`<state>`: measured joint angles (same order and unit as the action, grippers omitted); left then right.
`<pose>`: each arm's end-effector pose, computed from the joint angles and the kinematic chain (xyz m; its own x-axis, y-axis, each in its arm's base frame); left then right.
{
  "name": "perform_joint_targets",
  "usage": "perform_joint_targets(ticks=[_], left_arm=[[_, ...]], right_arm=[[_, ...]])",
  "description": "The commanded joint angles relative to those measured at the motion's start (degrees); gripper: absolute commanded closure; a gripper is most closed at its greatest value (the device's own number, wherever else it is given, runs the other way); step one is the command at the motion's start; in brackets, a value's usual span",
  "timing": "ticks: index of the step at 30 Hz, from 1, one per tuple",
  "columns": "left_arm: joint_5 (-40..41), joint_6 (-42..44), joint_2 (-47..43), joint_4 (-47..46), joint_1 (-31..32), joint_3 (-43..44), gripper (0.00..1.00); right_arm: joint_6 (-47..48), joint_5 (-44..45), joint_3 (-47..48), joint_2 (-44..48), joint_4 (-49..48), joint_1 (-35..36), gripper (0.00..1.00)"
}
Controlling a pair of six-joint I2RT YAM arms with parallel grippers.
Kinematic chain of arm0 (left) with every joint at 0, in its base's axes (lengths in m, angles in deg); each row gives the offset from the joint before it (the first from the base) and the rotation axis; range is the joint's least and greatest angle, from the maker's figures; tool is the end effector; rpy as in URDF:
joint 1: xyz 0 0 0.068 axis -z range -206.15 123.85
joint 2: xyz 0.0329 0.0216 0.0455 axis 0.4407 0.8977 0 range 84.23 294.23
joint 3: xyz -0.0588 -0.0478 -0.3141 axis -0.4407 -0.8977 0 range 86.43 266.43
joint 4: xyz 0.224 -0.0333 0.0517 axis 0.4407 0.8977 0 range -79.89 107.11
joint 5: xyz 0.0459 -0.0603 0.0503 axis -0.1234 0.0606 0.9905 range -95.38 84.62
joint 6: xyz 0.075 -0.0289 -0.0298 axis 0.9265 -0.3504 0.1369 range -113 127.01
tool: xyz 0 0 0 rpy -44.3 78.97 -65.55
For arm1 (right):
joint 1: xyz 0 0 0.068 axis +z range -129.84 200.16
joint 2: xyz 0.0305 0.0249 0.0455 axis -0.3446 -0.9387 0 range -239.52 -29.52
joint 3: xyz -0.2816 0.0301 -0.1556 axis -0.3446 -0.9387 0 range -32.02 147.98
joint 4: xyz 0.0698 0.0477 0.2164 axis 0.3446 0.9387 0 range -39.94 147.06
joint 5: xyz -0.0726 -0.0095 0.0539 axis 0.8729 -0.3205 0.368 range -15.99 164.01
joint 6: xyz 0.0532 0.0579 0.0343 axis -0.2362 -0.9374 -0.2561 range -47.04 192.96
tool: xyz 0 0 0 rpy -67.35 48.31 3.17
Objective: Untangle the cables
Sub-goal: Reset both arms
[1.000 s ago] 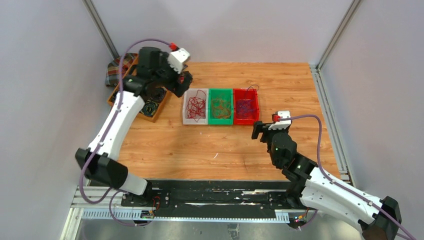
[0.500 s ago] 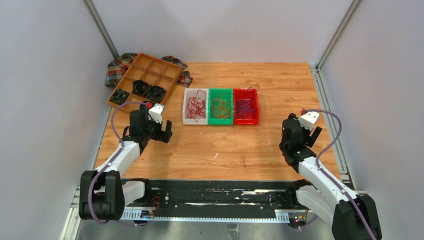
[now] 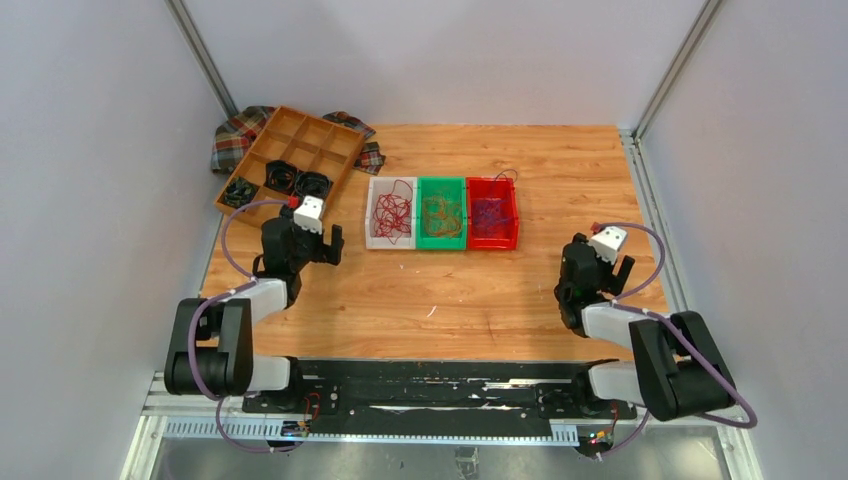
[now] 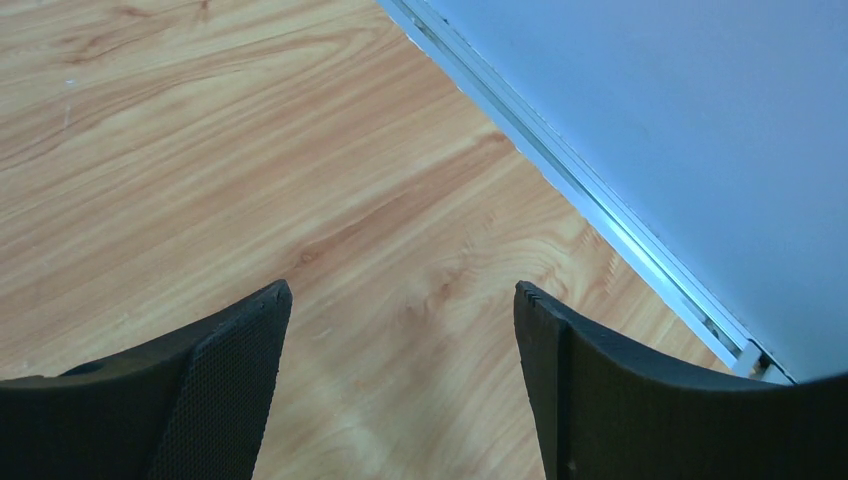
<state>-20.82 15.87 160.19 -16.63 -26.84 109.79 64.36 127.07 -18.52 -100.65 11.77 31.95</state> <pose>0.2531 -0.0170 0.2224 -0.3959 0.1437 -0.9070 0.2924 0.9560 0.0239 0.2038 -0.0192 0.2243 -0.2286 0.0439 -0.9725 0.6569 0.7443 -0.1208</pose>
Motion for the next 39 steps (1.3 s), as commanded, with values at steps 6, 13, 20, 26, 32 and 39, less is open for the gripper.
perform_joint_targets(ticks=[6,13,20,26,32,39], left_arm=[[5.1,-4.6,-0.4,-28.2,-0.5,-9.8,0.02],[8.2,-5.2,-0.3,-38.6,-0.1,-16.6,0.02],[9.3,-6.5,2.0,-35.2,-0.1,-12.7,0.02],[9.4,-6.6,2.4,-36.3,-0.1,-12.9,0.02],[9.3,-6.6,2.4,-36.2,-0.1,-12.9,0.02],[9.3,-6.6,2.4,-36.3,-0.1,-12.9,0.02]], right_arm=[[9.0,-9.6,-2.1,-2.2,-16.7,-1.2,0.19],[15.9,-26.0,-4.7,-5.9,-24.7,-2.0,0.18],[14.3,-28.7,-2.1,-9.2,-23.0,-3.8,0.17],[14.8,-28.6,-2.6,-9.8,-25.0,-3.9,0.17],[14.8,-28.7,-2.6,-9.9,-25.0,-3.9,0.17],[14.7,-28.8,-2.3,-10.2,-24.7,-4.0,0.17]])
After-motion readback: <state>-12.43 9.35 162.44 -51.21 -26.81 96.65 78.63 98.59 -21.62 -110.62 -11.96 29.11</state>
